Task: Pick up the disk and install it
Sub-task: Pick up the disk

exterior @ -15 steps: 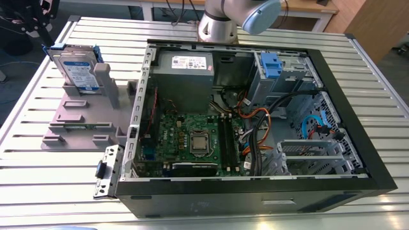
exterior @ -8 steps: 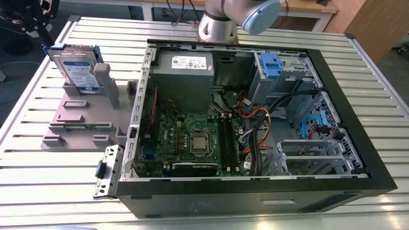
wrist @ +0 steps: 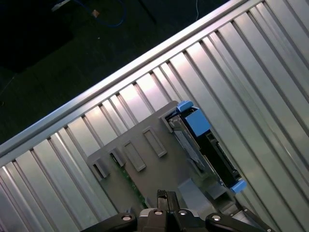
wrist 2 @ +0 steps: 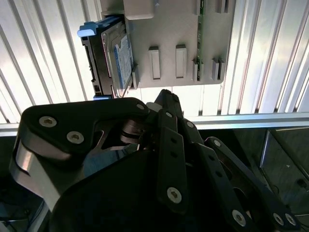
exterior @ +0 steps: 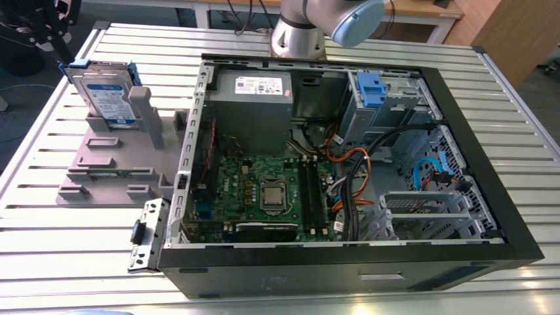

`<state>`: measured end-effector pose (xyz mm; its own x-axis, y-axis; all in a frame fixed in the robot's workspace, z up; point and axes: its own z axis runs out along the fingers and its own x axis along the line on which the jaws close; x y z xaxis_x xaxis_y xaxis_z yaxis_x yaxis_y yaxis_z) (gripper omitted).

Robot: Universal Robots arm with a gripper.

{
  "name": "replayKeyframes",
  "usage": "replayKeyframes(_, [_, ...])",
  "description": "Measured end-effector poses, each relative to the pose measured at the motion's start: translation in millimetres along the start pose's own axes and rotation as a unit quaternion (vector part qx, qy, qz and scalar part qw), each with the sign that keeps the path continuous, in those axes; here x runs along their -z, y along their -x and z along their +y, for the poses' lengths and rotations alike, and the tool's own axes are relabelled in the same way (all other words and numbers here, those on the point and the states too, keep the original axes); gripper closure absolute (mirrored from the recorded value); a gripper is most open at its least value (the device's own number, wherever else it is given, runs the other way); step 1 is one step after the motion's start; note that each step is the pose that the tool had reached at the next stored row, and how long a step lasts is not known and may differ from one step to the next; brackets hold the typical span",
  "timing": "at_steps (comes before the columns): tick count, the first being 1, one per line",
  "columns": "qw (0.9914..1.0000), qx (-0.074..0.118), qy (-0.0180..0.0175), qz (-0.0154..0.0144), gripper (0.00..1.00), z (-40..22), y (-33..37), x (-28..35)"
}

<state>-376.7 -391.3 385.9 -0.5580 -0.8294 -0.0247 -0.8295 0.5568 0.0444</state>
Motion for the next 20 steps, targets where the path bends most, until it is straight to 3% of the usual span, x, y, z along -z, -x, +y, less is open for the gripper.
replayKeyframes(20, [0.99997, 0.008, 0.0002, 0.0004, 0.89, 0.0, 0.0, 0.0])
